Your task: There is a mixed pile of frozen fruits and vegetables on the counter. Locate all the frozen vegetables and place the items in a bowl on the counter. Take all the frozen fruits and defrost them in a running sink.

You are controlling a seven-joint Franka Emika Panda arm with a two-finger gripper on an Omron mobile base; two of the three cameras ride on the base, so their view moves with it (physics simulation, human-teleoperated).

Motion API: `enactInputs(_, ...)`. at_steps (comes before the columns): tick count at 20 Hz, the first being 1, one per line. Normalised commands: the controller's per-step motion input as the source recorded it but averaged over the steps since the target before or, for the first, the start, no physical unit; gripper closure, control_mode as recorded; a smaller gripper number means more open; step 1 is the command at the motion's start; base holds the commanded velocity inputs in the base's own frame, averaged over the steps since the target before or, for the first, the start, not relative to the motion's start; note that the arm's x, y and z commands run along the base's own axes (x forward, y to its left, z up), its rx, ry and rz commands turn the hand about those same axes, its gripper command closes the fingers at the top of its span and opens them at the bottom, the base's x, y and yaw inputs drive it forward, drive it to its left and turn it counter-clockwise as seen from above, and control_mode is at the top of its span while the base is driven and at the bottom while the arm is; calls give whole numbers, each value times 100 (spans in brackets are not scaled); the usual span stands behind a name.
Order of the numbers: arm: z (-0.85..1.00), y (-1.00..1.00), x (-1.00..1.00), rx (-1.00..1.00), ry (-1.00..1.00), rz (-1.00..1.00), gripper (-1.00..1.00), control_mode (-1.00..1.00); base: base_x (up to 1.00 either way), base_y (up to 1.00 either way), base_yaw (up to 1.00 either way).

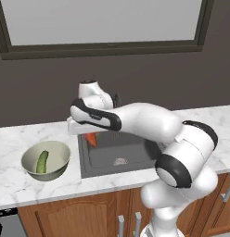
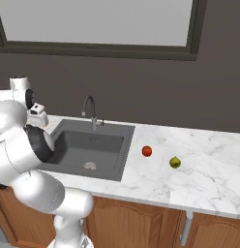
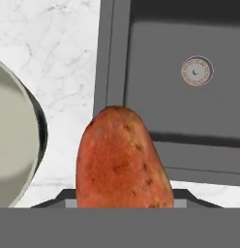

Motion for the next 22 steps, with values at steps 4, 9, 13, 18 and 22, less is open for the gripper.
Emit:
enactInputs(4,0,92,24,-7,0,-11,100,-100,0,0,0)
enactInputs(9,0,87,19,-7,0,-13,100,-100,0,0,0)
enactInputs(13,-3,70,21,-9,0,-13,100,-100,0,0,0)
enactInputs(18,-29,51,25,-7,-1,-16,100,-100,0,0,0)
enactInputs(22,-42,33,-4,-5,1,-13,100,-100,0,0,0)
